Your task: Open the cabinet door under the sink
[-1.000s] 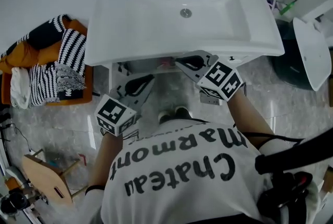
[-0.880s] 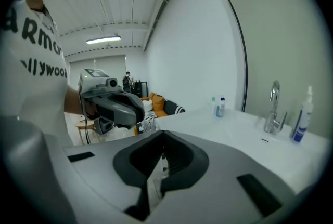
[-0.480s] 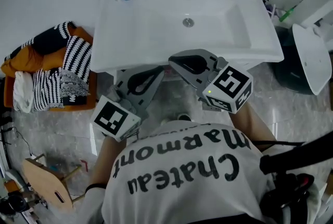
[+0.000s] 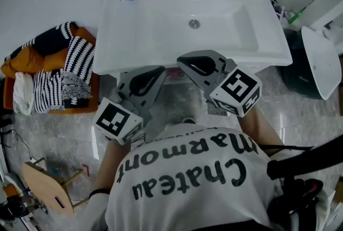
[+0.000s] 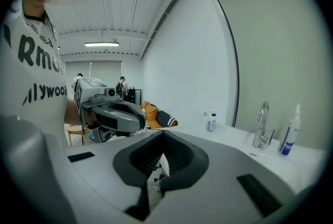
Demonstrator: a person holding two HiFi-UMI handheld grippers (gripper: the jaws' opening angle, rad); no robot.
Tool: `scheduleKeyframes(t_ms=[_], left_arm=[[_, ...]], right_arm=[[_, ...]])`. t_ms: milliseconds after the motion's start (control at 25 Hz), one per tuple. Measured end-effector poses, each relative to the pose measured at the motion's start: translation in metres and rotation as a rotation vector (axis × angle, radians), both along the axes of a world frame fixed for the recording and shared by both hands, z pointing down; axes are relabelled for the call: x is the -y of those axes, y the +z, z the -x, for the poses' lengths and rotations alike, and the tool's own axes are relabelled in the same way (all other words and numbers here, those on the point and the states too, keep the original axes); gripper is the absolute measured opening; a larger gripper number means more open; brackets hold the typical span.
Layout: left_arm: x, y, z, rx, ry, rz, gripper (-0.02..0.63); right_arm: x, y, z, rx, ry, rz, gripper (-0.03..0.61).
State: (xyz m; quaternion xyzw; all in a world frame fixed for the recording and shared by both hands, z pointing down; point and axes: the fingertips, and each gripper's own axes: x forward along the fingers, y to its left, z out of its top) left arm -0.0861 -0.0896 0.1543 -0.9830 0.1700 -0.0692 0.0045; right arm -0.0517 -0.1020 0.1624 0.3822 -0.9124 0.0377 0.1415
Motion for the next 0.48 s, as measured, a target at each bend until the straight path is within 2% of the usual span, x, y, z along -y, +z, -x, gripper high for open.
scheduleKeyframes(t_ms=[200,480], left_arm=[[-0.0021,0.0052,-0.0002,0.031,-0.003,-0.004,0.014],[-0.0004,0.0067,0.0035,0.024,-0.012,-0.008,0.014]], right_arm=[[0.0015,-0.0011,0.0036,-0.02,-0.018,-0.023,0.011],[0.0007,0.0025,0.008,-0.03,-0.038,-0.029,0.011]])
